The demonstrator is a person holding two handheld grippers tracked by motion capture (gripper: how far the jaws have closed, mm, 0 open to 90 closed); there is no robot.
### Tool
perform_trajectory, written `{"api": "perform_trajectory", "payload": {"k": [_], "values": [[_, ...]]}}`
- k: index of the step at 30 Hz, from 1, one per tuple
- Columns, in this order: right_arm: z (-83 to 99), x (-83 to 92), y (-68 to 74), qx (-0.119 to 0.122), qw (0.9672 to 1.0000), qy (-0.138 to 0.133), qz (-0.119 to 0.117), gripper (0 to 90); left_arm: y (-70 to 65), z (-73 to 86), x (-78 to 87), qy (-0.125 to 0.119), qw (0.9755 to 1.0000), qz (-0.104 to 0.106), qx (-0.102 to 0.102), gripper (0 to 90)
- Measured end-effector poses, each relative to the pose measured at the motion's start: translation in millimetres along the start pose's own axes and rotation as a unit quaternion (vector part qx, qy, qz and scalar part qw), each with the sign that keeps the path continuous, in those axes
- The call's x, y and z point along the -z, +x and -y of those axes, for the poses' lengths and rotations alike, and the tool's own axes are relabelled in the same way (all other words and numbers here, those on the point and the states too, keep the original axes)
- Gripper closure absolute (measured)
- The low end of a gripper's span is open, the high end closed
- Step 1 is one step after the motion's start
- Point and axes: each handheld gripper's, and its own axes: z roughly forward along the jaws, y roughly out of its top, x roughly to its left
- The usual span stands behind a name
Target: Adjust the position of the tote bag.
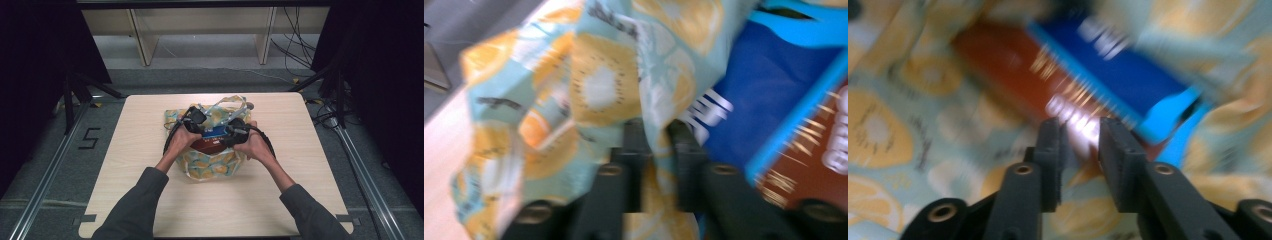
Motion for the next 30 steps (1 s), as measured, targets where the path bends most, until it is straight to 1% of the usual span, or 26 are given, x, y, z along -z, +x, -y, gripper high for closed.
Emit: {"api": "perform_trajectory", "payload": {"k": [2,3,4,5,7,8,9,10,11,12,13,14,15,17,18,20,21,22,23,24,25,26,27,28,29,30], "values": [[10.6,-1.3,4.5,0.017,0.9996,0.019,0.007,79.4,11.5,-3.3,-0.8,-0.003,0.9999,-0.006,0.008,87.5],[14.9,-0.6,5.9,0.011,0.9995,0.029,0.009,82.0,19.8,-4.6,-3.1,-0.008,0.9998,-0.004,0.017,87.8],[20.8,-0.7,6.3,0.013,0.9992,0.038,0.007,84.7,30.8,-6.0,-6.4,-0.015,0.9994,-0.003,0.031,88.0],[28.9,-1.1,7.3,0.015,0.9983,0.056,0.001,86.9,36.9,-6.6,-8.1,-0.013,0.999,-0.001,0.043,88.2],[42.4,-3.2,8.4,0.029,0.9964,0.079,-0.004,90.0,51.5,-6.8,-13.8,-0.015,0.9977,0.007,0.065,88.2],[48.8,-3.9,10.4,0.03,0.9954,0.091,-0.01,90.0,55.7,-6.9,-15.9,-0.011,0.9971,0.011,0.074,88.2],[54.6,-4.9,12.3,0.032,0.9947,0.097,-0.014,90.0,59.7,-6.8,-18.3,-0.01,0.9971,0.01,0.074,88.2],[59.4,-5.0,13.5,0.038,0.9936,0.105,-0.017,90.0,62.8,-6.0,-20.6,-0.008,0.9961,0.012,0.087,88.0],[62.4,-4.0,15.3,0.033,0.9937,0.105,-0.021,90.0,65.3,-4.8,-23.2,-0.009,0.9953,0.01,0.096,88.0],[63.2,-2.0,16.4,0.034,0.9931,0.11,-0.025,90.0,66.0,-3.6,-25.7,-0.006,0.995,0.012,0.099,87.8],[63.1,-0.6,18.3,0.032,0.993,0.111,-0.022,90.0,65.2,-3.2,-27.3,-0.006,0.9949,0.013,0.1,87.5],[62.0,0.7,18.3,0.037,0.9932,0.107,-0.023,90.0,61.6,-3.4,-28.3,-0.008,0.9949,0.016,0.1,87.1],[58.5,5.1,19.1,0.033,0.9951,0.09,-0.023,90.0,59.0,-3.9,-27.7,-0.011,0.9947,0.019,0.1,86.2],[47.4,16.3,18.6,0.026,0.9984,0.041,-0.028,87.3,55.2,-5.5,-25.6,-0.012,0.9951,0.022,0.096,83.2],[40.3,20.7,18.5,0.019,0.9994,0.007,-0.026,86.6,53.2,-6.4,-24.4,-0.014,0.9956,0.021,0.09,83.1],[22.9,27.7,15.4,0.025,0.999,-0.036,-0.005,86.0,50.4,-7.6,-21.7,-0.012,0.996,0.026,0.085,83.7],[14.2,29.4,10.6,0.032,0.9983,-0.047,0.011,86.7,49.4,-7.7,-21.2,-0.013,0.9961,0.024,0.083,83.8],[8.1,29.1,8.3,0.024,0.9985,-0.045,0.018,86.8,48.9,-7.4,-20.2,-0.013,0.996,0.027,0.084,84.1],[-1.0,24.3,0.4,0.022,0.9983,-0.042,0.034,87.1,48.9,-6.7,-19.3,-0.015,0.9958,0.029,0.085,84.6],[-6.1,18.0,-6.0,0.019,0.9983,-0.037,0.042,88.0,49.5,-5.9,-18.3,-0.017,0.9956,0.033,0.086,85.2],[-10.1,11.2,-12.0,0.015,0.9979,-0.027,0.057,89.0,49.8,-4.8,-17.7,-0.02,0.9952,0.036,0.089,85.6],[-12.6,8.2,-18.1,0.02,0.9971,-0.013,0.072,89.9,50.6,-3.4,-15.5,-0.021,0.995,0.039,0.089,85.9],[-14.1,0.5,-28.5,0.01,0.9939,-0.01,0.109,90.0,51.7,-1.8,-14.0,-0.022,0.9952,0.04,0.087,86.2],[-15.5,-0.3,-39.7,0.002,0.9917,0.015,0.127,90.0,52.8,0.1,-13.2,-0.026,0.9946,0.045,0.089,86.3],[-13.9,-4.1,-52.3,-0.01,0.9905,0.014,0.136,90.0,54.2,1.6,-12.5,-0.032,0.9938,0.052,0.093,86.3],[-10.8,-7.4,-61.6,-0.039,0.9907,0.02,0.129,90.0,54.9,2.7,-11.7,-0.037,0.9928,0.055,0.099,86.4]]}}
